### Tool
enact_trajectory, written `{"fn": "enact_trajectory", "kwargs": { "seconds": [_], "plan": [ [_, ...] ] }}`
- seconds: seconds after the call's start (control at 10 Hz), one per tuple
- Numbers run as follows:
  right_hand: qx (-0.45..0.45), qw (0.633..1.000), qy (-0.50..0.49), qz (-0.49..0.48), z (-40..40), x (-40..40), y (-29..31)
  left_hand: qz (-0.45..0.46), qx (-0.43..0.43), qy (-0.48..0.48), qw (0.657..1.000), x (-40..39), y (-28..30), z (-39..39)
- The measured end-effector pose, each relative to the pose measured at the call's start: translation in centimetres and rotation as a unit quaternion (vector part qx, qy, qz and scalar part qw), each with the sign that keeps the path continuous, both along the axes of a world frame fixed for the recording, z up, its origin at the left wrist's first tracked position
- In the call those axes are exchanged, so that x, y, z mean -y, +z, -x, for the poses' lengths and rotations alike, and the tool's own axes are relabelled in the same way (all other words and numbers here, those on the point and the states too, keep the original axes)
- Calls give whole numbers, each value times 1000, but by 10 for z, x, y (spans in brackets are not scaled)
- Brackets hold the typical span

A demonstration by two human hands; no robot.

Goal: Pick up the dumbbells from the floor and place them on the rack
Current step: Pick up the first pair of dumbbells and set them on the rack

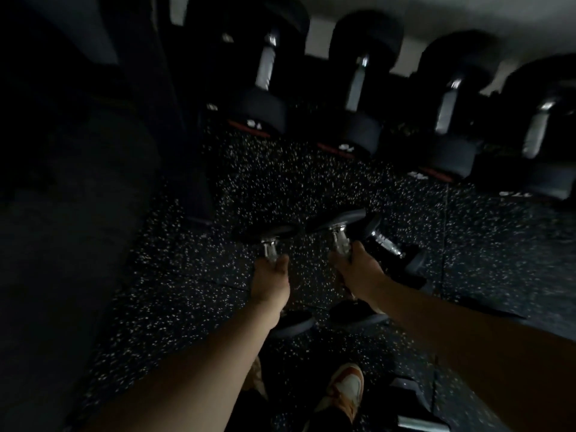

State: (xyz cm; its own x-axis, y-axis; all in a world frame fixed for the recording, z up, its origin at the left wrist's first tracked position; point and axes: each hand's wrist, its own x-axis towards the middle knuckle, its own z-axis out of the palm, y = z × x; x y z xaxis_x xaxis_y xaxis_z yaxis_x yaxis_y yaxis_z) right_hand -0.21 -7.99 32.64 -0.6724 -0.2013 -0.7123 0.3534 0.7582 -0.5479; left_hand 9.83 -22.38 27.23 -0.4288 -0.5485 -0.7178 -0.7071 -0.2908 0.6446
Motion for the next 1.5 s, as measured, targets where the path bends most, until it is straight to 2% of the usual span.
{"fn": "enact_trajectory", "kwargs": {
  "seconds": [0.2, 0.4, 0.6, 0.7, 0.9, 1.1, 1.2, 1.3, 1.5],
  "plan": [
    [-57, 998, 9, 12, 26, 53, 141, 18, -43, -24, 999, 72, 141, 31],
    [-76, 993, -60, 63, 71, 104, 264, 45, -115, -39, 992, 136, 267, 89],
    [-136, 983, -74, 97, 146, 141, 341, 71, -139, -60, 986, 174, 346, 173],
    [-116, 983, -80, 113, 183, 155, 361, 61, -173, -70, 981, 185, 373, 217],
    [-97, 974, -126, 161, 274, 184, 405, 87, -191, -78, 975, 212, 420, 313],
    [-101, 966, -167, 173, 352, 200, 425, 79, -190, -107, 973, 235, 439, 404],
    [-103, 962, -181, 175, 388, 202, 422, 107, -188, -132, 967, 245, 433, 450],
    [-142, 963, -188, 131, 421, 204, 412, 107, -194, -140, 965, 255, 419, 497],
    [-125, 948, -250, 150, 475, 203, 387, 137, -177, -192, 955, 271, 391, 569]
  ]
}}
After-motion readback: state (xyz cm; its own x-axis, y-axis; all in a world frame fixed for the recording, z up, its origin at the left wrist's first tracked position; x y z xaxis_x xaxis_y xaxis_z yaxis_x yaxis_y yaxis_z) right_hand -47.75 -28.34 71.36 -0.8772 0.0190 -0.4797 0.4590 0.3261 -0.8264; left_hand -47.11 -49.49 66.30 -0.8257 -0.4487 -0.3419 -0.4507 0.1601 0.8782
